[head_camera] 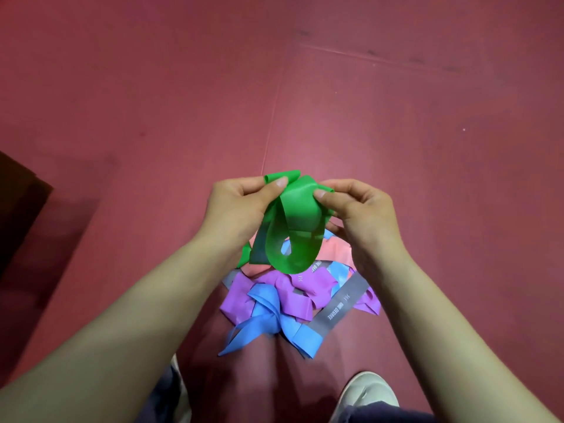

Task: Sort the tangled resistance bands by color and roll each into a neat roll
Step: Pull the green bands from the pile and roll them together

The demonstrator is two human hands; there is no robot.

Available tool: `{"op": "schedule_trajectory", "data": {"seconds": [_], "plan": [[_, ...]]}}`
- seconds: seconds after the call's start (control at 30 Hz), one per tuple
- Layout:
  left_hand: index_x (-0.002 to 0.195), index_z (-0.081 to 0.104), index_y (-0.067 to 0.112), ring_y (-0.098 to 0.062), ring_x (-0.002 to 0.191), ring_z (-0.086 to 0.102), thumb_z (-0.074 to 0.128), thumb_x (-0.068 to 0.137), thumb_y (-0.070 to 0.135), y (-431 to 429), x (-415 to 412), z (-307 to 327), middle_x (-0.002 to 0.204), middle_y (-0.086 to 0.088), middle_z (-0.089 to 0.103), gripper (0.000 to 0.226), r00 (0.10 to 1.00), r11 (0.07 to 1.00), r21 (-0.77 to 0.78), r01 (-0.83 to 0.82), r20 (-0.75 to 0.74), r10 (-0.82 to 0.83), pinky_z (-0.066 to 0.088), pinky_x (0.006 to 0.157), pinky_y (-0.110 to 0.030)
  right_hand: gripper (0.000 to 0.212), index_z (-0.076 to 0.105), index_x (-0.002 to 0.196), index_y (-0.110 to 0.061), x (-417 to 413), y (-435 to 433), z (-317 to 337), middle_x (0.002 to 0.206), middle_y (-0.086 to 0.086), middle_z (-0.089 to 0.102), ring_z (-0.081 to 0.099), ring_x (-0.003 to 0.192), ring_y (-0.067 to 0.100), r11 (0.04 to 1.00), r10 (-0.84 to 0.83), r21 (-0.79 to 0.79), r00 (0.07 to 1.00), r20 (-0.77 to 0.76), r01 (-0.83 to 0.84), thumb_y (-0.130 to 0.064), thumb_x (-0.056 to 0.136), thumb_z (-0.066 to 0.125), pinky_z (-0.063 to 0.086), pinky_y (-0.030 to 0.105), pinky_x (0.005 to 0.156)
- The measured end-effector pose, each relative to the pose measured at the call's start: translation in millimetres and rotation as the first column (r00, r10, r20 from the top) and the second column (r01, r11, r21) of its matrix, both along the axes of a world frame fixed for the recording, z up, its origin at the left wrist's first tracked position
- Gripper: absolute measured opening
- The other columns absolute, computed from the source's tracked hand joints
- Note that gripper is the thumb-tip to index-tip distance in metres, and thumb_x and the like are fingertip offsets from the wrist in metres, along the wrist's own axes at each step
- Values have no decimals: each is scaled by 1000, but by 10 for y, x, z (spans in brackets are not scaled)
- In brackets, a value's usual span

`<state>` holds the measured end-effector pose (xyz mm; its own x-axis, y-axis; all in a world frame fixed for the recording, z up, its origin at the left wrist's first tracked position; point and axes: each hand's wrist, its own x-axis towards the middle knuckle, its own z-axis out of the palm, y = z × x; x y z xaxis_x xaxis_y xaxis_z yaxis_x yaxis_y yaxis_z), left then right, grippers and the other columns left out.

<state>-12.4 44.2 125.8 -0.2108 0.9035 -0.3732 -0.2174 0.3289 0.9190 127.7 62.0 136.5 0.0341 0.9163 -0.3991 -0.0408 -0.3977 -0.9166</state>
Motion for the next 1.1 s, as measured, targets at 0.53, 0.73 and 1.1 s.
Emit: {"op": "schedule_trajectory", "data": {"seconds": [0.53, 0.73, 1.1], "plan": [[99, 70, 7, -7, 62, 69, 60, 91, 6, 132, -157, 10, 73, 1, 75, 13, 943, 971, -98, -217, 235, 234, 58, 60, -22, 30, 68, 92, -10, 71, 3, -55, 79, -3, 71, 60, 61, -5, 945, 300, -190, 936, 186, -266, 11, 88, 47, 43, 6, 50], [97, 71, 9, -9, 59, 67, 61, 91, 8, 137, -127, 0, 71, 1, 74, 12, 946, 968, -84, -239, 203, 251, 58, 55, -24, 22, 70, 104, -3, 26, -34, -21, 85, 1, 74, 66, 67, -3, 906, 415, -89, 910, -3, -413, 6, 86, 60, 46, 6, 58], [78, 72, 25, -17, 83, 61, 65, 90, 11, 123, -194, -63, 92, -6, 72, 19, 945, 959, 50, -281, -160, 285, 55, 89, -45, 31, 72, 85, -24, 71, 34, -67, 66, 3, 67, 57, 54, 6, 957, -4, 261, 895, 446, -126, 4, 85, 57, 49, 20, 55]]}}
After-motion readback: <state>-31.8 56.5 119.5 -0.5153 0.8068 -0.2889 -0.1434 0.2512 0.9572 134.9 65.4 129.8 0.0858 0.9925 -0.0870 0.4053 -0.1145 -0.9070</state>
